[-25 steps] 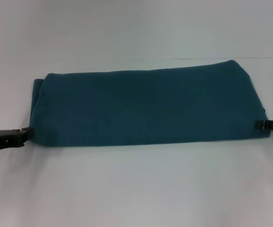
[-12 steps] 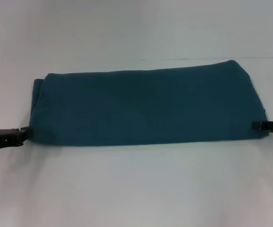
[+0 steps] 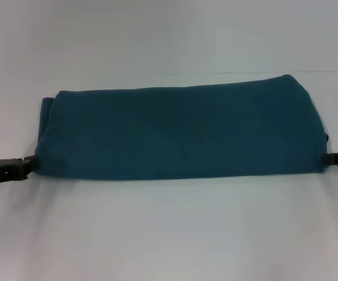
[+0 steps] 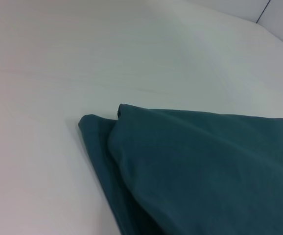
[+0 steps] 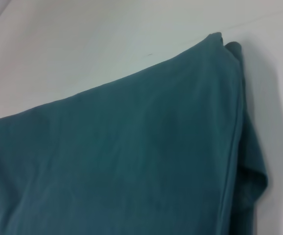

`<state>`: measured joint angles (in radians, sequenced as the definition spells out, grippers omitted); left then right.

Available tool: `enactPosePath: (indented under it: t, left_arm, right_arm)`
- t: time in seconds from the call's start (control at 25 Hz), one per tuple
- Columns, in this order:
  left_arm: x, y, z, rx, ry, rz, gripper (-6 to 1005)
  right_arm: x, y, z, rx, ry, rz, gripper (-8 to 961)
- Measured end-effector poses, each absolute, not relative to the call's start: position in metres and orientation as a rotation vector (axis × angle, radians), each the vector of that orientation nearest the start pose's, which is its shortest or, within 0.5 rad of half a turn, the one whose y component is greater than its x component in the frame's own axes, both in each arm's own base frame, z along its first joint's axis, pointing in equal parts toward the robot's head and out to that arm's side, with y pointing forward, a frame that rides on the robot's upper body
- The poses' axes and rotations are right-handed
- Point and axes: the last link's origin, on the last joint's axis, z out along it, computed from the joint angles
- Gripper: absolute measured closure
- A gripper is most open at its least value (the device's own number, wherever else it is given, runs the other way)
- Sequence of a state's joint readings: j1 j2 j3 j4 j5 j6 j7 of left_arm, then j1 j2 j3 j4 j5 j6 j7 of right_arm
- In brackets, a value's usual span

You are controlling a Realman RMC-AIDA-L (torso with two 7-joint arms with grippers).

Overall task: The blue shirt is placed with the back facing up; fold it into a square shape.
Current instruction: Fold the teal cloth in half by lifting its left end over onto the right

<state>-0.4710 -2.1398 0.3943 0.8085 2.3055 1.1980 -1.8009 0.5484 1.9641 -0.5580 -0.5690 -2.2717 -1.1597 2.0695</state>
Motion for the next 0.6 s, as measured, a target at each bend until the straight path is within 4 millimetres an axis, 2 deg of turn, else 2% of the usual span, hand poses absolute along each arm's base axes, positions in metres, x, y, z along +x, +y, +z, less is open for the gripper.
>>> enactPosePath:
  t: [0.08,0.16,0.4,0.6]
  left_arm:
    - [-0.352,0.337,0.038,-2.079,-1.262,-0.415,998]
    - [-0.352,0.337,0.041,-2.074,-1.256,-0.412,997]
    - [-0.355,0.336,0.046,-2.059,-1.247,-0.405,998]
    - [-0.357,0.336,0.050,-2.049,-1.244,-0.399,998]
  right_arm:
    - [0.354,0.360,0.047,-2.055,1.543,0.396,660]
    - [0.355,0.359,0.047,-2.056,1.542,0.402,895]
    - [0.353,0.358,0.045,-2.067,1.546,0.410,954]
    - [0.352,0.357,0.045,-2.074,1.548,0.417,954]
